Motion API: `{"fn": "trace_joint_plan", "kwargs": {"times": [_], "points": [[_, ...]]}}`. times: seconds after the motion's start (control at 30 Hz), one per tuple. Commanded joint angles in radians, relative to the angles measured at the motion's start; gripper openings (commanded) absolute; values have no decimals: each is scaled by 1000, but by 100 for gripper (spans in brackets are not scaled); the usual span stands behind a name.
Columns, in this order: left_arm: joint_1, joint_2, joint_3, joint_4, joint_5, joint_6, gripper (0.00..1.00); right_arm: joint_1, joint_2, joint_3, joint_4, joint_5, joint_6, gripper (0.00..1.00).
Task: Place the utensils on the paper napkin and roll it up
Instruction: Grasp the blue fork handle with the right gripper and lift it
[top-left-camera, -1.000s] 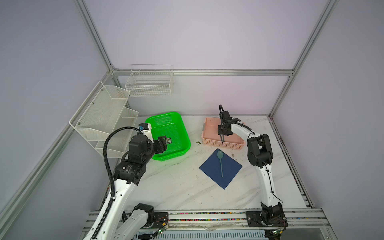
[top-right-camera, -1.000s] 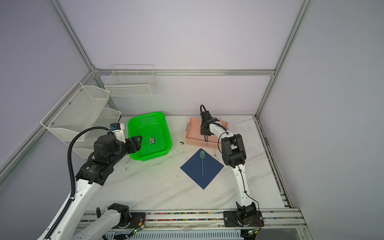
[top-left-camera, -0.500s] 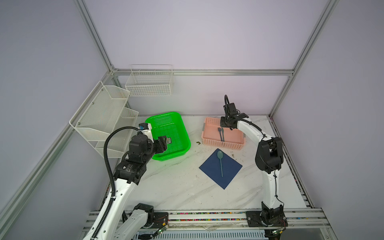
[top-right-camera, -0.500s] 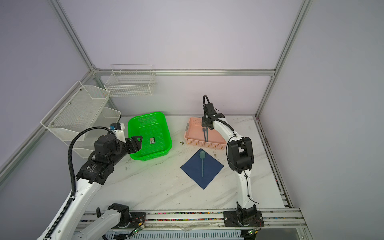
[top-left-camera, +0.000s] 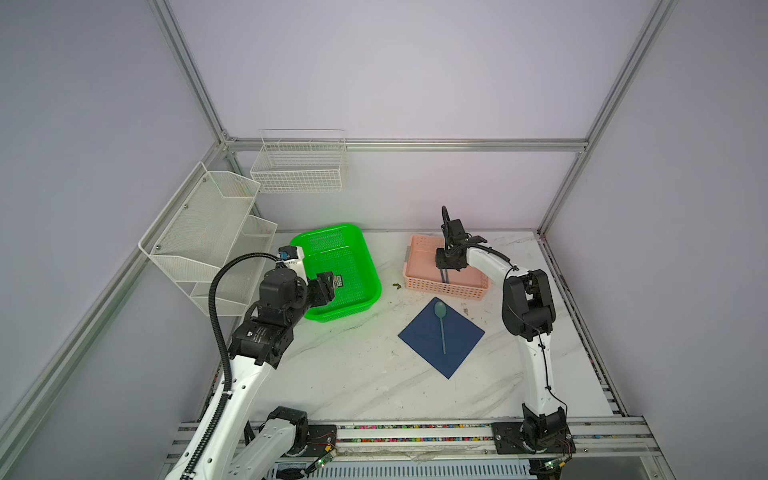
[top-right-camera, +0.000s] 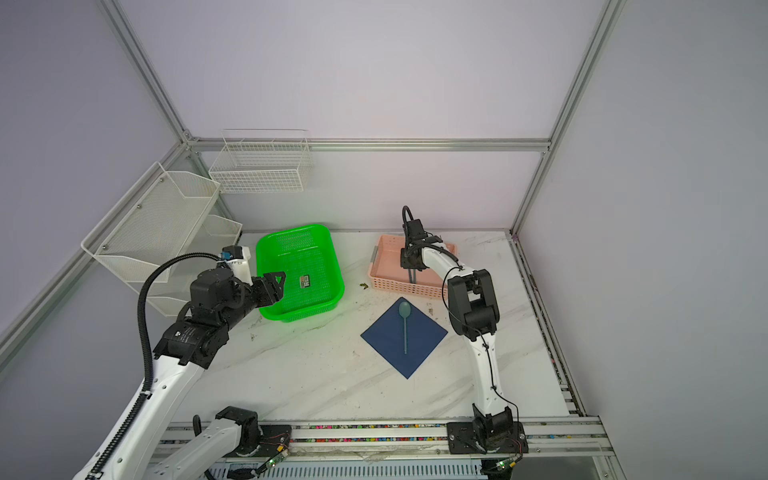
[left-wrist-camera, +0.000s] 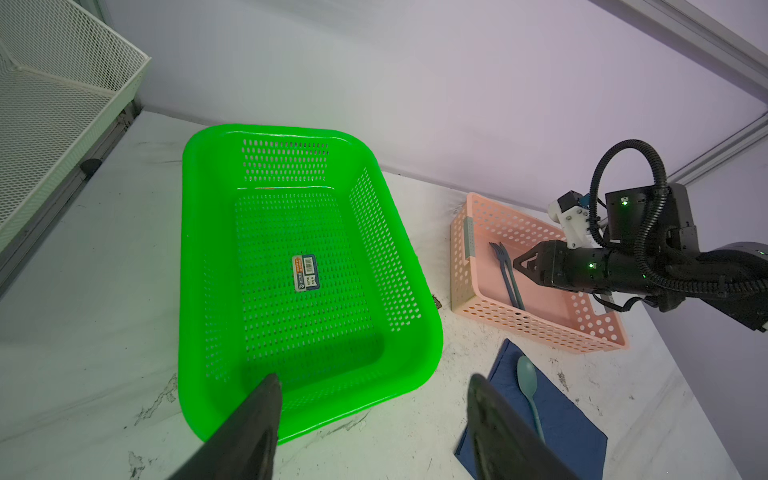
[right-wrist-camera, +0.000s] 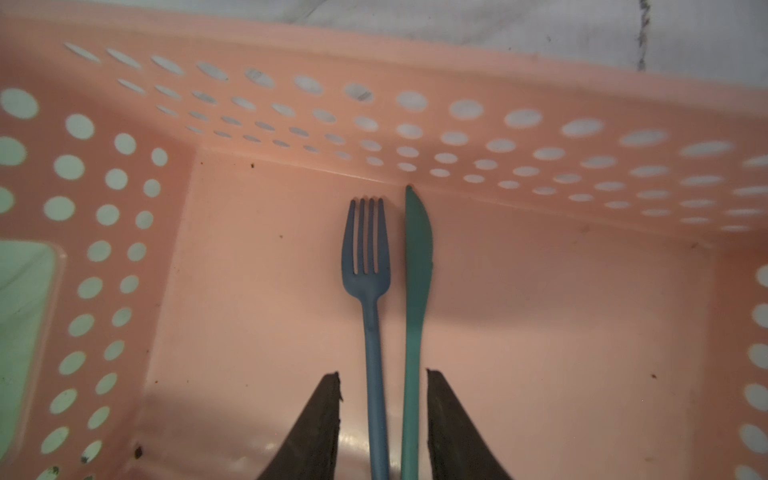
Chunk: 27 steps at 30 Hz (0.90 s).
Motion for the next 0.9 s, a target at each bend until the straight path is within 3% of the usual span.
{"fn": "trace_joint_plan", "kwargs": {"times": [0.0,0.53,0.87], "points": [[-2,-3,-20,39,-11,27,70,8,56,28,11,-20,-13,36],[-2,-7,-29,38,-34,36,70,16,166,96,-28,26,-15,28],[-2,-6,-31,37,-41,39,70,26,122,61,-25,-9,-16,3]]}}
